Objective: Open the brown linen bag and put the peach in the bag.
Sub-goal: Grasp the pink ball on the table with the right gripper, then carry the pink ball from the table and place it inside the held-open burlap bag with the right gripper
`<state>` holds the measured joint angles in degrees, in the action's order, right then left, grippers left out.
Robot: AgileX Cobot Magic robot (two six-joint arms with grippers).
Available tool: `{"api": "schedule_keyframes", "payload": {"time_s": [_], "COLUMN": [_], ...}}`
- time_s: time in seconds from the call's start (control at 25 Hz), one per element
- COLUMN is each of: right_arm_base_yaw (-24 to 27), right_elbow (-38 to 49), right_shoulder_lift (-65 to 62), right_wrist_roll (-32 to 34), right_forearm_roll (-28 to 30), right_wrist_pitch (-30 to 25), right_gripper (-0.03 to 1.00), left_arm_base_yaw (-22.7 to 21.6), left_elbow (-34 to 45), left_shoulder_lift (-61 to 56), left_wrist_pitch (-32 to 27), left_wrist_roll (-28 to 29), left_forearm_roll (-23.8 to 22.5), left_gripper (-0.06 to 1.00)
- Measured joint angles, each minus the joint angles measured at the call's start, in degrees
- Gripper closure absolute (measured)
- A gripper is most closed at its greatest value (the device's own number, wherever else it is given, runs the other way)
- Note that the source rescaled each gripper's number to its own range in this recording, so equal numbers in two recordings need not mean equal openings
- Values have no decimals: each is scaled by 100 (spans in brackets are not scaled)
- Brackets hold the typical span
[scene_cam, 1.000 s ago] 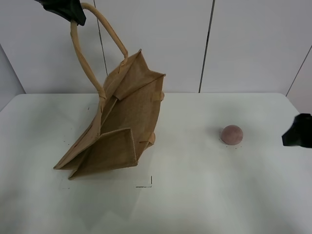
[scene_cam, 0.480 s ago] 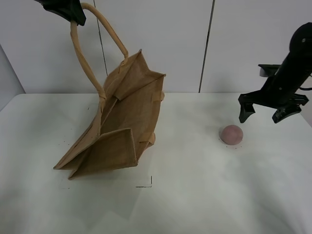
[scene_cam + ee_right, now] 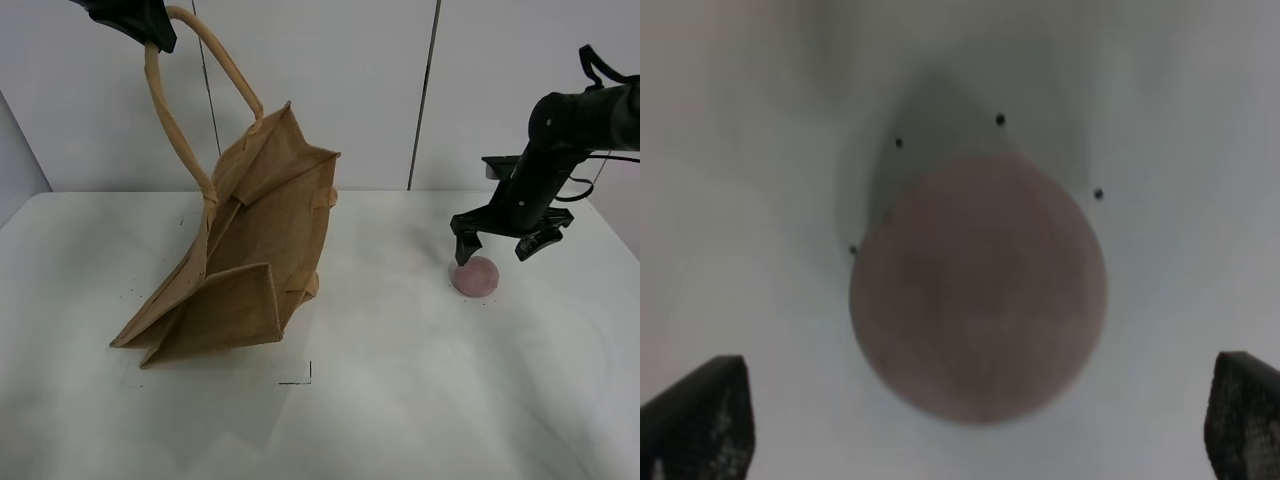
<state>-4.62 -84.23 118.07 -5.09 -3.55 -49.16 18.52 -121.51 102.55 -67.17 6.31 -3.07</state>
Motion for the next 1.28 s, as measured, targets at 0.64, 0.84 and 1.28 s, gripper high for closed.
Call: {"api": "schedule_keyframes", "payload": {"time_s": [0.64,0.84,1.28], "right_arm_base_yaw": [0,0,-17], "right_elbow": [-4,-4,-1045], "right_shoulder_lift": [634,634,519], "right_wrist_roll": [11,11,-6], "right_forearm_roll": [-32,-49,-190], "right_wrist_pitch": [515,447,-681], "right_gripper": [5,51,97], "left_arm_base_yaw": [0,0,0], "left_elbow": [0,0,0], "left_shoulder_lift": [0,0,0], "left_wrist_pitch": [0,0,0], "left_wrist_roll": [-12,-14,-14], "left_forearm_roll": [0,0,0], "left_gripper": [94,94,94]}}
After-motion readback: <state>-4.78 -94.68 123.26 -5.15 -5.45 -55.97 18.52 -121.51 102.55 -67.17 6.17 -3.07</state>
